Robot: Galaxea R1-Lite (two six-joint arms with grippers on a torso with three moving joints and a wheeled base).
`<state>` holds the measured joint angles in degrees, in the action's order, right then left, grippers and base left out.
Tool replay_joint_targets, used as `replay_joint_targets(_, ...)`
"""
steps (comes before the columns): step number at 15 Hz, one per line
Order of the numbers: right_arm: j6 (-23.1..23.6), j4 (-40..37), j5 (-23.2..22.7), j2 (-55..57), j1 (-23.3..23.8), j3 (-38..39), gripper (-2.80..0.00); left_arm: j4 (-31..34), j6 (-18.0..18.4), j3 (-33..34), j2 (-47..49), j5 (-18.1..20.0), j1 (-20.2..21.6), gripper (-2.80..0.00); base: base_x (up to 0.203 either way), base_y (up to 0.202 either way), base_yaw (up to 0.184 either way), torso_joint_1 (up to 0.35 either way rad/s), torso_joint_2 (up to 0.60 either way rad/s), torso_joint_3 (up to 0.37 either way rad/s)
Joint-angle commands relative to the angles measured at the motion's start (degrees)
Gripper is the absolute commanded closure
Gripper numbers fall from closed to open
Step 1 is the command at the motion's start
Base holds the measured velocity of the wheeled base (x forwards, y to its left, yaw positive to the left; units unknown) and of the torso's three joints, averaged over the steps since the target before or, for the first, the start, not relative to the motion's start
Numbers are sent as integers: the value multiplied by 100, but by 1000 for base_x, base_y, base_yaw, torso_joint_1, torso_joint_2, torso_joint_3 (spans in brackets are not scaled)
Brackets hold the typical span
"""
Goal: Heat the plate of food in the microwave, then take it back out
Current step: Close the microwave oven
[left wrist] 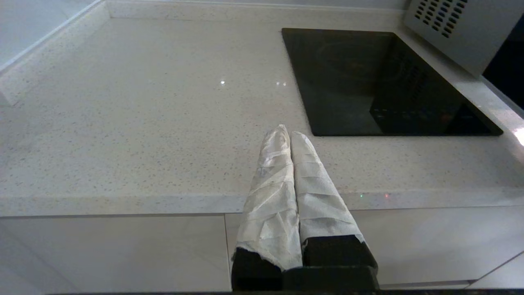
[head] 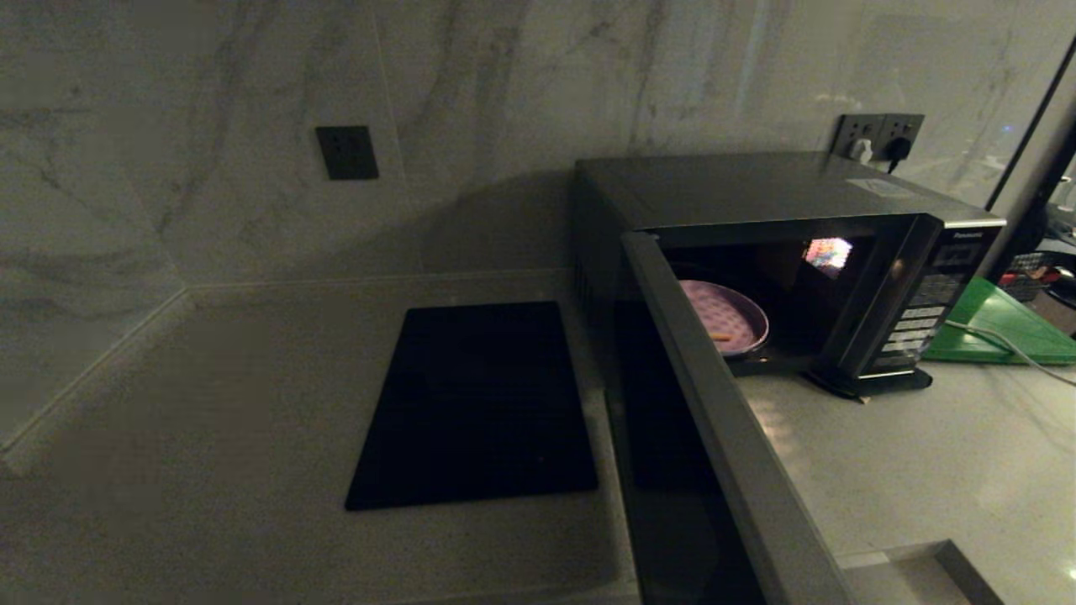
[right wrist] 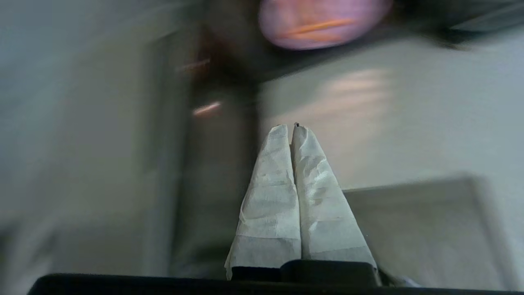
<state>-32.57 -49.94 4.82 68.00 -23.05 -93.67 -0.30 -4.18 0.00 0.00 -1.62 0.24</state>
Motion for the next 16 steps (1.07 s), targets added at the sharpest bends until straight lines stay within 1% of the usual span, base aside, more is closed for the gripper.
replay_joint_targets(1, -7, -383, -1190, -10, -539, -587, 0, -5, -4, 0, 9, -5, 2, 0, 0, 0, 0, 0, 0, 0)
replay_joint_targets(3, -1, -733, -2275, 223, -843, -1026, 0, -5, -4, 0, 9, -5, 2, 0, 0, 0, 0, 0, 0, 0)
replay_joint_targets(4, 3, -801, -2535, 454, -978, -1226, 0, -5, -4, 0, 9, -5, 2, 0, 0, 0, 0, 0, 0, 0)
replay_joint_targets(6, -15, -848, -2721, 1031, -1228, -1588, 0, -5, -4, 0, 9, -5, 2, 0, 0, 0, 0, 0, 0, 0)
replay_joint_targets(8, 9, -814, -2778, 1628, -1566, -1892, 0, -5, -4, 0, 9, -5, 2, 0, 0, 0, 0, 0, 0, 0)
replay_joint_targets(10, 139, -596, -2787, 2223, -1779, -1963, 0, -5, -4, 0, 9, -5, 2, 0, 0, 0, 0, 0, 0, 0)
replay_joint_targets(12, 190, -285, -2740, 2754, -1883, -1982, 0, -5, -4, 0, 9, -5, 2, 0, 0, 0, 0, 0, 0, 0)
replay_joint_targets(13, 209, -198, -2596, 2976, -1989, -1983, 0, -5, -4, 0, 9, -5, 2, 0, 0, 0, 0, 0, 0, 0)
replay_joint_targets(14, 218, -169, -2261, 3152, -2084, -1981, 0, -5, -4, 0, 9, -5, 2, 0, 0, 0, 0, 0, 0, 0)
replay_joint_targets(15, 212, -156, -1797, 3321, -2146, -1980, 0, -5, -4, 0, 9, -5, 2, 0, 0, 0, 0, 0, 0, 0)
replay_joint_targets(16, 168, -166, -1429, 3468, -2170, -1980, 0, -5, -4, 0, 9, -5, 2, 0, 0, 0, 0, 0, 0, 0)
